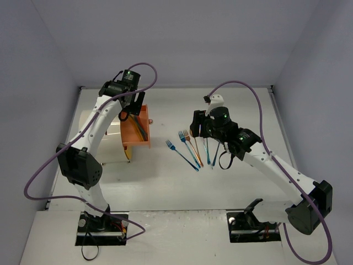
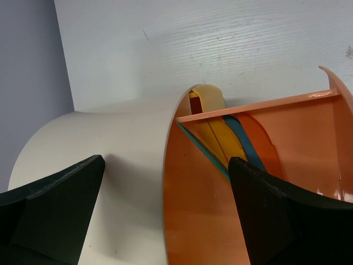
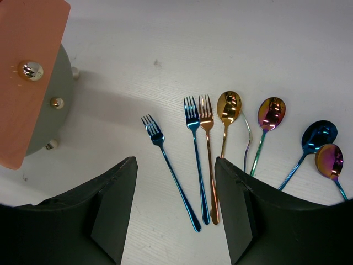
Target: Sort the eating utensils into containers
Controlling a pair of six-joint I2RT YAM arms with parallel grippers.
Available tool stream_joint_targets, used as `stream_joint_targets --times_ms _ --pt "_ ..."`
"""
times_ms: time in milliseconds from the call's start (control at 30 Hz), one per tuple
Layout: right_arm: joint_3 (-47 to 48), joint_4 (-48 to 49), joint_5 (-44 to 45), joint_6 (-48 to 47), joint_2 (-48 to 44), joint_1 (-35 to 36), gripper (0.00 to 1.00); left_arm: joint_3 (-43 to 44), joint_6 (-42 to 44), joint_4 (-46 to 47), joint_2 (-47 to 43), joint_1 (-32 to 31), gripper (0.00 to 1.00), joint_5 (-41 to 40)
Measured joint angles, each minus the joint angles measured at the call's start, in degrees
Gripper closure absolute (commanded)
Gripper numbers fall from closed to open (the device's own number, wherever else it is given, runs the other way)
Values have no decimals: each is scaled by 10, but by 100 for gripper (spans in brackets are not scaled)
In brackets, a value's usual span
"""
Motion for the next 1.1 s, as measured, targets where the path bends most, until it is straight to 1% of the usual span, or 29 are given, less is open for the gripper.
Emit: stream_joint_targets --times_ms 567,933,1100 --pt "0 0 0 0 1 0 44 -6 -2 -3 0 -6 7 -27" --pt "0 0 0 -2 1 0 44 -6 30 -15 0 -11 7 -43" --pt "0 0 -1 -5 1 0 43 -3 32 -19 0 -11 7 -44"
